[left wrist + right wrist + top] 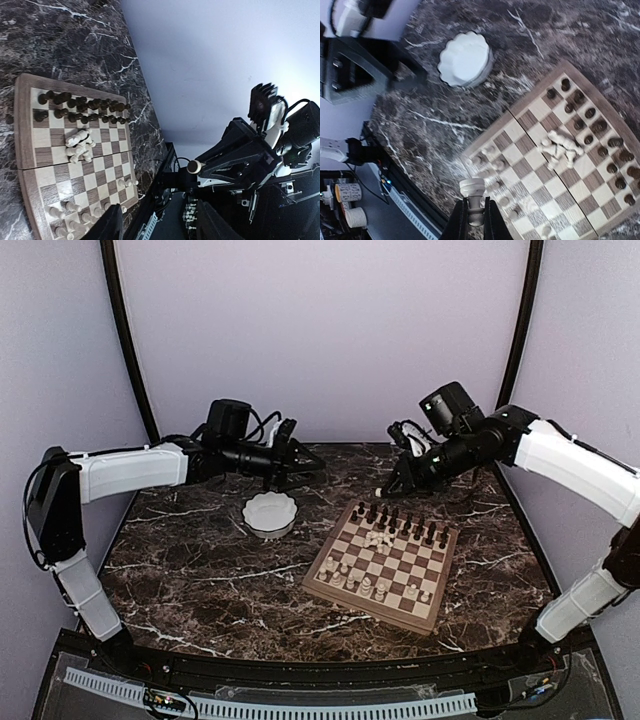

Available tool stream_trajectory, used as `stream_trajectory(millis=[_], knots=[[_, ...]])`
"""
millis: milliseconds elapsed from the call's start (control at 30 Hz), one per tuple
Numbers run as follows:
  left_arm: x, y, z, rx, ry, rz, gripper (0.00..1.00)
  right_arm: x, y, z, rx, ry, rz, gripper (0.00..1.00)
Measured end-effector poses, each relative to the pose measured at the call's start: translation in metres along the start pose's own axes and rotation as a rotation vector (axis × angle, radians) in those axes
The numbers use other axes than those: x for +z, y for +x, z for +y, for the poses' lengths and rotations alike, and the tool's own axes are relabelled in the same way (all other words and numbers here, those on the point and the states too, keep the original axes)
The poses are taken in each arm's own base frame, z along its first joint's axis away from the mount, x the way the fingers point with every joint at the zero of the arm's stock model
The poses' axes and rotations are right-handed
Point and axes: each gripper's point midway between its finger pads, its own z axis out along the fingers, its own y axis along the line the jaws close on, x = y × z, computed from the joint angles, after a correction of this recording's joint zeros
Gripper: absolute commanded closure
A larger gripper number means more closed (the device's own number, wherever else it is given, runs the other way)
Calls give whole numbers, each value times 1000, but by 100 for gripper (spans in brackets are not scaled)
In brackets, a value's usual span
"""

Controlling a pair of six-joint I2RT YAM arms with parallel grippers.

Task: Set up the chess pieces on the board
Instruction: Pass from the left arm to the right, then place the pawn at f2.

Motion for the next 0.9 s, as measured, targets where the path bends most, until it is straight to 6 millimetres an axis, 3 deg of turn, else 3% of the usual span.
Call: stream_trajectory(millis=[167, 267, 400, 500, 900], knots=[[-24, 5, 20, -11, -86, -35, 48, 18, 53, -30, -36, 192, 235, 98], [-28, 10, 31, -25, -124, -35, 48, 33, 92, -46, -87, 310, 416, 99], [-30, 14, 40, -33, -152, -25, 48, 44, 125, -60, -164, 431, 580, 100], [-31, 14, 43, -29, -162, -24, 48, 48, 137, -66, -216, 494, 651, 100], [-39, 25, 48, -41, -186, -22, 48, 56, 151, -74, -315, 565, 743, 100]])
